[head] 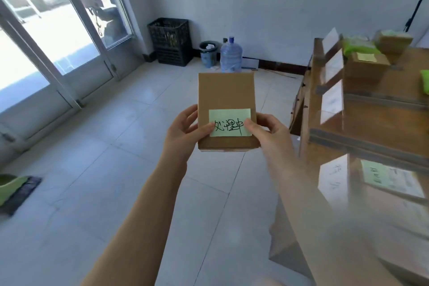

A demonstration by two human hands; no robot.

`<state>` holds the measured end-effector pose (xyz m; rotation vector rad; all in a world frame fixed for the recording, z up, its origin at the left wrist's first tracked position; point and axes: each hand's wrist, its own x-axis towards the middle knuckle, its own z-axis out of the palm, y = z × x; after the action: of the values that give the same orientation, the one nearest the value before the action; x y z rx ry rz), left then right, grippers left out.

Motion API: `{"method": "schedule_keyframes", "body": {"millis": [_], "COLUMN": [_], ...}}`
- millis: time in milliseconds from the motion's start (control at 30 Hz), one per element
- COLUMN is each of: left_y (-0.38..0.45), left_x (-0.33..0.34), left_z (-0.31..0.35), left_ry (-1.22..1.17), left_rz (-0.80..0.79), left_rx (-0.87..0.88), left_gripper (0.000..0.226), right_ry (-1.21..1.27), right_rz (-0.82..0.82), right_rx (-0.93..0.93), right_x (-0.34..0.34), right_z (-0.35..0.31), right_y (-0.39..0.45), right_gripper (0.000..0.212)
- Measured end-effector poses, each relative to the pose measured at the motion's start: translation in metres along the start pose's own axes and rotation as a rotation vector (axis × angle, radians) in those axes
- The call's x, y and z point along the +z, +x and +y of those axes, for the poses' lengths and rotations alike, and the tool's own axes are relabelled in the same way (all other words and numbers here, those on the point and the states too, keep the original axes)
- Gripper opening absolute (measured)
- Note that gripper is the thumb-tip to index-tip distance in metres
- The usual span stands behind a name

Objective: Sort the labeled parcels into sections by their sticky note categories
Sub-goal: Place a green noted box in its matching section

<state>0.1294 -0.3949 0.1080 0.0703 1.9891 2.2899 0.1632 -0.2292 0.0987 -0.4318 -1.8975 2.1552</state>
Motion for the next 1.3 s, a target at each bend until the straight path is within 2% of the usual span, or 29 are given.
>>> {"method": "schedule_keyframes", "body": {"millis": [300,667,833,1000,1300], "left_y": [0.108,0.291,0.361,0.437,0.584], "left_x": [-0.032,-0.011,0.018,0.056,0.138], "left_z": [-0.006,0.006,0.002,-0.01,-0.024], "left_ry": [0.025,0.061,0.048,0.038,0.068], "left_rz": [0.009,-0.03,-0.136,-0.283,-0.628], "left_rx": [-0.045,-0.013,-0.037,-0.087,-0.155], "left_gripper": [0.051,0.044,0.044,0.045,0.05], "right_ry": [0.046,0.104,0.073,0.051,0.045], "right_rz": [0.023,0.059,0.152,0.314,0.686], "right_rx": [0.006,0.009,-0.018,-0.012,-0.021], "right_x": [0.057,0.088,0.076,0.061,0.04], "right_z": [0.015,0.01,0.004,0.005,-0.004], "right_y": [0.098,0.275,0.331,0.388,0.493], "right_gripper": [0.011,0.013,0.011,0.016,0.021]}}
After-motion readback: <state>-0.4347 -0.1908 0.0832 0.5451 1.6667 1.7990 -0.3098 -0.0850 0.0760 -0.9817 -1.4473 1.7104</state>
